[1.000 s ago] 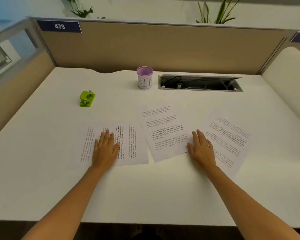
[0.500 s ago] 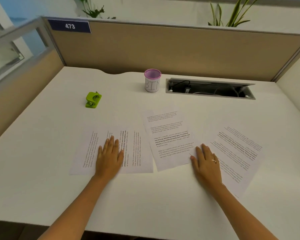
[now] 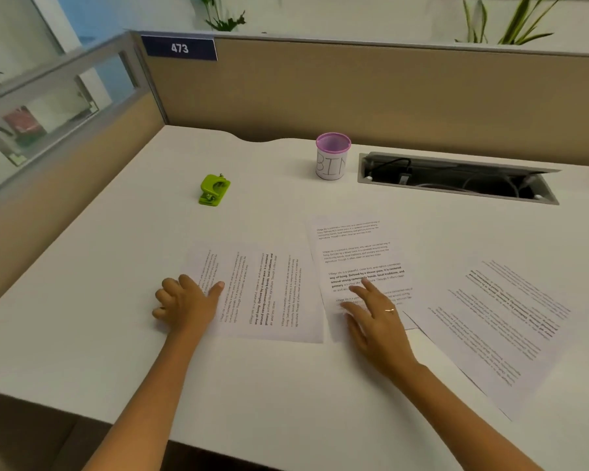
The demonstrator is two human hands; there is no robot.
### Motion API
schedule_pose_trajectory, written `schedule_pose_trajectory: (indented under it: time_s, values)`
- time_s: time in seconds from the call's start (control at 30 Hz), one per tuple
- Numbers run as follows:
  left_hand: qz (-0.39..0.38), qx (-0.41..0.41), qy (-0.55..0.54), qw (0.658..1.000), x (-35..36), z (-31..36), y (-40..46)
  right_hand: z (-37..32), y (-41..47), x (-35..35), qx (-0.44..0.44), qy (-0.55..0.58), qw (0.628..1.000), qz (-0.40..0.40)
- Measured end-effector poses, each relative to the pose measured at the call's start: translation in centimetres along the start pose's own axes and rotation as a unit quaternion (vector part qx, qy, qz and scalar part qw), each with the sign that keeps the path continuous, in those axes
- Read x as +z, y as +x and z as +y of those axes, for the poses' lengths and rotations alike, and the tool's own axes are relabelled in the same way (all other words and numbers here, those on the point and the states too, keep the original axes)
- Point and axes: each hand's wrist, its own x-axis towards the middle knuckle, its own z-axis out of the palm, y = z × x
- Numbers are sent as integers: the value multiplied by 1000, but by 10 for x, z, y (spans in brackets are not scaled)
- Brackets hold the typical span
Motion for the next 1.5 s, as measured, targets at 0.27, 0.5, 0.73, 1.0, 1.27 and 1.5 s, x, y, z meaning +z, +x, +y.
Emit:
schedule_pose_trajectory:
  time_s: [0.27, 0.5, 0.73, 1.0, 1.27, 1.5]
  values:
    - [-58, -46, -35, 997, -18, 2, 29, -45, 35, 26, -121, 7, 988, -95]
    - [-138, -62, -114, 982, -33, -9, 57, -53, 32, 36, -70, 23, 994, -79]
    - [-123, 22, -71, 990, -37, 1, 67, -62, 32, 39, -39, 11, 997, -63]
    - [-114, 77, -102, 985, -35, 10, 75, -70, 24, 48, 0, 6, 999, -44]
    - [-131, 94, -303, 939, -49, -12, 108, -76, 27, 46, 12, -9, 998, -59]
    - [40, 323, -320, 890, -122, 12, 104, -104, 88, 25, 86, 32, 996, 19]
